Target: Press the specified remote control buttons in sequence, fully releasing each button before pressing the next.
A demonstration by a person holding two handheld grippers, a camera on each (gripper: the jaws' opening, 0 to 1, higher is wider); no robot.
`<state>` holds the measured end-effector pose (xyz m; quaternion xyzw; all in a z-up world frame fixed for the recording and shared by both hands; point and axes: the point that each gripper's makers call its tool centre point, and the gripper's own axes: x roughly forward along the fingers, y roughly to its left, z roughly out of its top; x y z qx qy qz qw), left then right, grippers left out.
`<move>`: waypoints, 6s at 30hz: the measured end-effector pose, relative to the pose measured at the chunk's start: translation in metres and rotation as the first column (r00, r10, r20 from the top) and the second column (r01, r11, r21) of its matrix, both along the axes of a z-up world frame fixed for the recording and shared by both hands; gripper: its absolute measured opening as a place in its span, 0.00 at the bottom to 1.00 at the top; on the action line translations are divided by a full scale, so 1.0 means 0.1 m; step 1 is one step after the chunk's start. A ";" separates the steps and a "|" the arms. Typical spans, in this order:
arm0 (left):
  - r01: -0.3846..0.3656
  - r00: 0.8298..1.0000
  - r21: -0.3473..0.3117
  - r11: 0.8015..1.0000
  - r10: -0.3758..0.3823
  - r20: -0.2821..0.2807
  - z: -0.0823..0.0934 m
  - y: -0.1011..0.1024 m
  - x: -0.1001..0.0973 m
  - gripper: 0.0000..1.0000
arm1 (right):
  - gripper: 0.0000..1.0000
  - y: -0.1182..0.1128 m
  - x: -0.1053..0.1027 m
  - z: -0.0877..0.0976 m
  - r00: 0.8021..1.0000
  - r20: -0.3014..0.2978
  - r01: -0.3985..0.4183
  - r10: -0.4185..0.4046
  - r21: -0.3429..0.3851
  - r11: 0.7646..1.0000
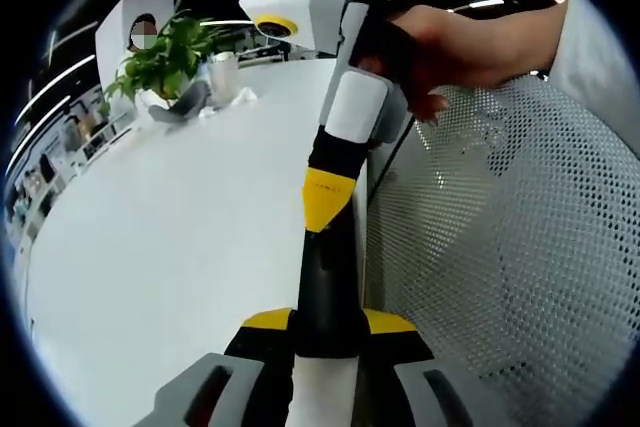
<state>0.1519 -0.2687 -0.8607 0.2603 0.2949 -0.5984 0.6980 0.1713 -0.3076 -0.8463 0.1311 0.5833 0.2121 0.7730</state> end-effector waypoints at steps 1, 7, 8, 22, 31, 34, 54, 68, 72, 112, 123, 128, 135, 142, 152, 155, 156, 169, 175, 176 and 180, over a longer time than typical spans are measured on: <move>-0.001 1.000 0.000 1.000 0.001 0.000 0.00 0.00 0.00 0.25 | 0.00 0.00 -0.01 -0.01 1.000 -0.010 0.002 -0.002 0.003 1.000; -0.002 1.000 -0.004 1.000 0.002 -0.002 0.00 0.00 0.00 0.25 | 0.00 0.00 -0.05 -0.04 0.998 -0.053 0.016 -0.015 0.019 1.000; -0.002 1.000 -0.004 1.000 0.002 -0.002 0.00 0.00 0.00 0.25 | 0.00 0.01 -0.06 -0.04 0.998 -0.056 0.012 -0.011 0.019 1.000; -0.005 1.000 0.003 1.000 0.005 0.002 0.00 -0.02 -0.01 0.25 | 0.00 0.01 -0.10 -0.06 0.998 -0.012 -0.063 0.062 -0.070 0.996; -0.022 1.000 0.029 0.999 0.023 -0.008 0.00 -0.01 0.00 0.25 | 0.00 0.00 -0.09 -0.06 0.998 -0.014 -0.060 0.059 -0.066 0.996; -0.026 1.000 0.030 0.999 0.027 -0.010 0.00 -0.01 -0.01 0.25 | 0.00 0.00 -0.09 -0.06 0.998 -0.012 -0.064 0.063 -0.070 0.996; -0.069 0.998 0.018 0.997 0.069 -0.010 0.01 0.02 0.06 0.25 | 0.00 -0.01 -0.07 -0.05 0.999 -0.019 -0.044 0.043 -0.050 0.998; -0.073 0.997 0.017 0.997 0.073 -0.011 -0.01 0.01 0.07 0.25 | 0.00 -0.05 -0.14 -0.05 0.997 -0.077 -0.001 -0.001 -0.034 0.999; -0.073 0.997 0.015 0.997 0.073 -0.009 -0.01 0.01 0.07 0.25 | 0.00 -0.03 -0.16 -0.08 0.996 -0.088 -0.025 0.021 -0.047 0.999; -0.054 0.998 0.011 0.998 0.054 0.010 0.01 0.01 0.07 0.24 | 0.00 -0.06 -0.14 -0.09 0.995 -0.097 0.019 -0.021 -0.024 1.000; -0.045 0.999 0.010 0.999 0.045 0.008 0.00 0.01 0.05 0.24 | 0.00 0.01 -0.16 -0.09 0.996 -0.081 -0.026 0.023 -0.035 0.999; -0.046 0.999 0.013 0.999 0.046 0.003 0.01 0.02 0.05 0.24 | 0.00 -0.02 -0.16 -0.09 0.996 -0.085 -0.019 0.015 -0.045 0.999; -0.043 0.999 0.010 0.999 0.043 -0.002 0.01 0.01 0.04 0.23 | 0.00 -0.03 -0.16 -0.10 0.994 -0.103 0.020 -0.020 -0.005 1.000; -0.042 0.999 0.004 0.999 0.042 0.000 0.01 0.01 0.03 0.24 | 0.00 -0.03 -0.17 -0.10 0.994 -0.111 0.012 -0.011 0.002 1.000; -0.041 0.999 0.000 0.999 0.041 0.002 0.01 0.00 0.03 0.24 | 0.00 -0.02 -0.17 -0.06 0.990 -0.137 0.049 -0.041 0.052 0.997; -0.037 0.999 0.000 0.999 0.037 0.004 0.01 0.00 0.02 0.24 | 0.00 0.04 -0.14 0.00 0.991 -0.125 0.057 -0.044 0.105 0.993; -0.035 0.999 0.000 0.999 0.035 0.005 0.01 0.00 0.02 0.24 | 0.00 0.05 -0.13 0.02 0.993 -0.112 0.060 -0.047 0.115 0.992; -0.029 1.000 -0.012 1.000 0.029 0.006 0.01 -0.02 0.03 0.24 | 0.00 0.09 -0.09 -0.03 0.997 -0.072 0.018 -0.012 0.084 0.996; -0.037 0.999 -0.018 0.999 0.037 -0.005 0.00 -0.02 0.03 0.24 | 0.00 0.13 -0.07 -0.03 0.998 -0.059 -0.002 0.008 0.097 0.995; -0.039 0.999 -0.019 0.999 0.039 -0.007 0.00 -0.02 0.04 0.24 | 0.00 0.13 -0.07 -0.05 0.998 -0.060 -0.005 0.011 0.089 0.996; -0.043 0.999 -0.023 0.999 0.042 -0.010 0.01 -0.02 0.03 0.24 | 0.00 0.12 -0.08 -0.05 0.998 -0.062 0.003 0.003 0.096 0.995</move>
